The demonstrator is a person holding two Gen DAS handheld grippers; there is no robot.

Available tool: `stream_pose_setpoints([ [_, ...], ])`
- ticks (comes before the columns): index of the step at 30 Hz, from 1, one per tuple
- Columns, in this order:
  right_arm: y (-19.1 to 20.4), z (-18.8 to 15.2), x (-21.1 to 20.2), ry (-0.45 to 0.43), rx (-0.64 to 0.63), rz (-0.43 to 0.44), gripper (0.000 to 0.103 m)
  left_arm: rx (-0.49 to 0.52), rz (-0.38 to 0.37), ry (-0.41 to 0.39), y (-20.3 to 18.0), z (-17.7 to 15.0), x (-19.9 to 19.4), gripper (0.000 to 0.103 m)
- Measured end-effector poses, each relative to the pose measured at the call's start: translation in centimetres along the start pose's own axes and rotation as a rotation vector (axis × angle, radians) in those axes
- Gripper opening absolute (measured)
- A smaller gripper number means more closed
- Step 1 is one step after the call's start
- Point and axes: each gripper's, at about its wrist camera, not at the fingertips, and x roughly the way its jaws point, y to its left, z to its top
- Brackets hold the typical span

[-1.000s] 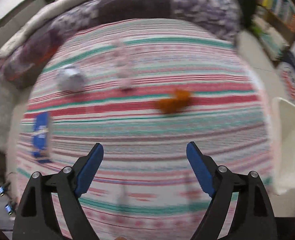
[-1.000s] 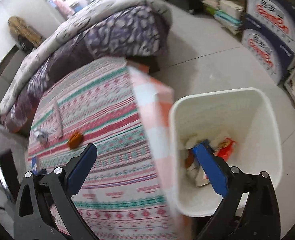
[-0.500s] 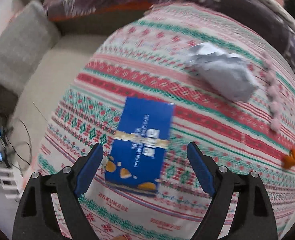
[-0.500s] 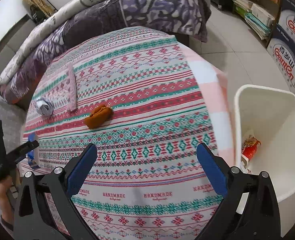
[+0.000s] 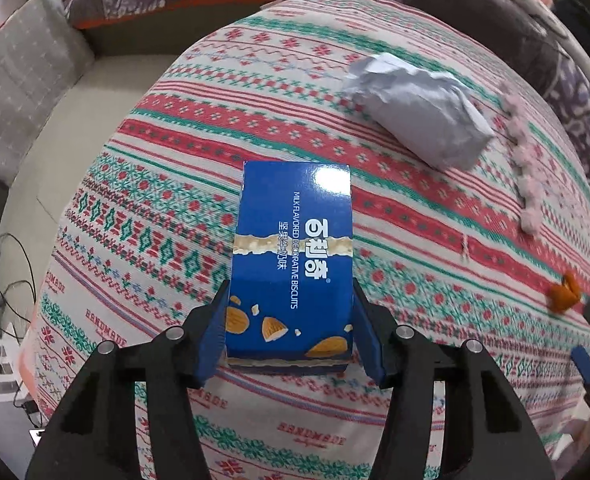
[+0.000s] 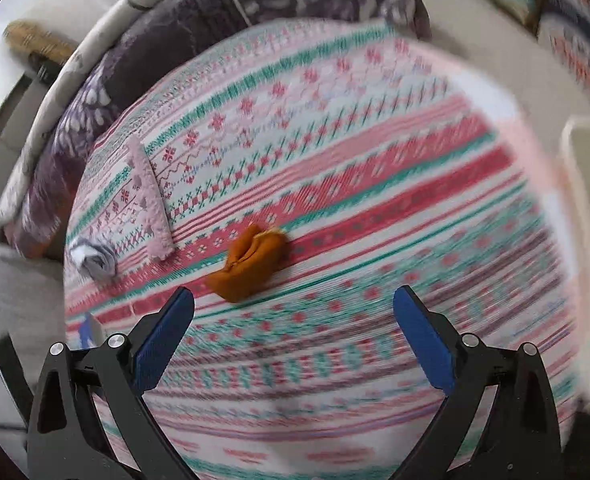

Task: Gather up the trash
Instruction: 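Grasp the blue biscuit box with left tool while right tool grasps the orange peel, then carry the biscuit box and orange peel to the white bin and release both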

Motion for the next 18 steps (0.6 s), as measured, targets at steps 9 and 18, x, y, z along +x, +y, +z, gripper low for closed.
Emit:
stream_pose_setpoints([
  [9,4.1,-1.0,1.2,-0.142,-0.272,-0.146,0.069,0.052,-0.032,-0.048,-2.3,-1.5,-2.9,0.055],
  [18,4.5,-1.2,-1.6,-0.102,-0.497,-0.025,0.027,0.077,-0.047,-0.097,-3.6,-2.8,-5.8,0.055],
])
